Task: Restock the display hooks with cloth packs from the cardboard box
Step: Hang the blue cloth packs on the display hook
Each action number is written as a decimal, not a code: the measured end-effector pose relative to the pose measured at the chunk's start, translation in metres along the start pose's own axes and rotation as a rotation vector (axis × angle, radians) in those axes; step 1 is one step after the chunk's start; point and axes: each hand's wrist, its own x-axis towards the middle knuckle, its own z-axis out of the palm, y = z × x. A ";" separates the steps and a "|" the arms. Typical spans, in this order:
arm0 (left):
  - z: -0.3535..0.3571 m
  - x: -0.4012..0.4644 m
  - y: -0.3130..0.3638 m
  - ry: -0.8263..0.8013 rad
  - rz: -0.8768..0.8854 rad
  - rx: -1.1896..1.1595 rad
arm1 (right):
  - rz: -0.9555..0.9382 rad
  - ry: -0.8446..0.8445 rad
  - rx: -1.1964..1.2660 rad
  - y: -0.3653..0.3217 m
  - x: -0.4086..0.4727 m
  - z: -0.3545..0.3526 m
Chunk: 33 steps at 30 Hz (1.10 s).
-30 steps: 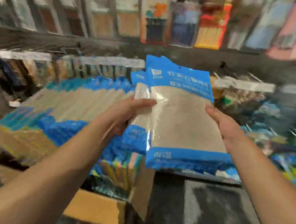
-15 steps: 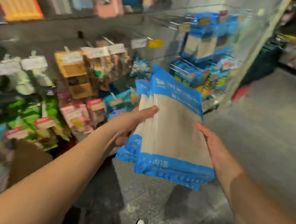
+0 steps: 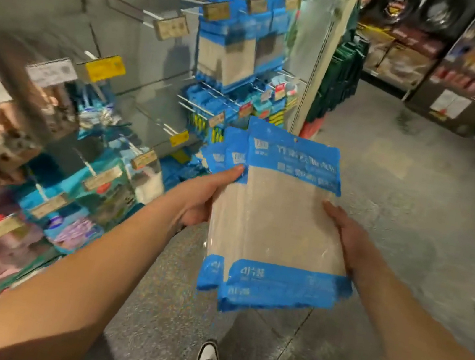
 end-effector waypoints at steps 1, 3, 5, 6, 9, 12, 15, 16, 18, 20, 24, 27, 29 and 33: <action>0.004 0.017 0.010 -0.004 -0.004 -0.024 | 0.011 0.014 -0.001 -0.008 0.014 -0.001; 0.010 0.047 0.023 -0.007 -0.004 -0.049 | 0.042 0.032 0.006 -0.022 0.037 -0.003; 0.012 0.075 0.033 -0.007 -0.005 -0.059 | 0.062 -0.001 0.042 -0.033 0.058 -0.006; 0.011 0.087 0.037 0.000 -0.006 -0.060 | 0.069 -0.027 0.062 -0.038 0.067 -0.006; 0.008 0.125 0.046 0.042 -0.011 -0.070 | 0.077 -0.066 0.099 -0.053 0.102 -0.012; 0.009 0.161 0.049 0.101 -0.010 -0.101 | 0.046 -0.160 0.082 -0.066 0.144 -0.023; 0.019 0.196 0.055 0.156 0.001 -0.080 | -0.033 -0.152 0.018 -0.087 0.204 -0.042; 0.025 0.208 0.059 0.179 0.013 -0.068 | -0.042 -0.144 0.007 -0.097 0.228 -0.049; 0.038 0.231 0.065 0.218 0.039 -0.065 | -0.049 -0.155 0.042 -0.121 0.278 -0.062; 0.052 0.254 0.072 0.256 0.069 -0.078 | -0.026 -0.161 0.093 -0.146 0.323 -0.069; 0.081 0.294 0.087 0.330 0.093 -0.109 | 0.029 -0.207 0.056 -0.184 0.385 -0.080; 0.094 0.318 0.096 0.438 0.096 -0.104 | -0.013 -0.238 -0.023 -0.212 0.425 -0.087; 0.095 0.328 0.099 0.520 0.098 -0.128 | -0.041 -0.221 -0.041 -0.232 0.445 -0.090; 0.084 0.334 0.104 0.671 0.119 -0.159 | -0.099 -0.220 -0.108 -0.260 0.481 -0.090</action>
